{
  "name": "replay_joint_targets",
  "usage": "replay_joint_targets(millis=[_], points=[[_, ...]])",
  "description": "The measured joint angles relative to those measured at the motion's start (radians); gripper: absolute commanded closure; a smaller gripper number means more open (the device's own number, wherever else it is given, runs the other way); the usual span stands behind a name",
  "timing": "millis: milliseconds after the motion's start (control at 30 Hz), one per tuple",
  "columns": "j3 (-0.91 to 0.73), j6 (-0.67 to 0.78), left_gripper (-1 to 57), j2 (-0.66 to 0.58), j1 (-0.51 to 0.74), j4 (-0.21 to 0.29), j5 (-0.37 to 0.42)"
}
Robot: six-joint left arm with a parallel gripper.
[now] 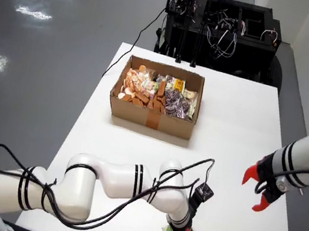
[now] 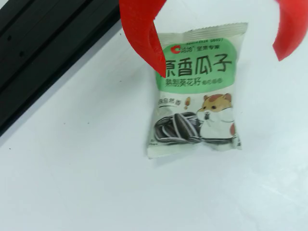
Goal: Grasp a snack and put it in the bin.
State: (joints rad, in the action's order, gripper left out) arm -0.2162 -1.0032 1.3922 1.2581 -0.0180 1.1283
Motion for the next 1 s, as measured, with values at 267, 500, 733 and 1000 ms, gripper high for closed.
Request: replay_joint_targets(millis=[267, 500, 733, 1000], points=[[0.023, -0.034, 10.7, 0.018, 0.021, 0.004, -0.043], [0.023, -0.049, 10.5, 0.042, 0.034, 0.008, -0.072], [0.023, -0.054, 10.3, 0.070, 0.039, 0.008, -0.108], [0.027, -0.054, 7.9, 0.088, 0.033, -0.013, -0.137]])
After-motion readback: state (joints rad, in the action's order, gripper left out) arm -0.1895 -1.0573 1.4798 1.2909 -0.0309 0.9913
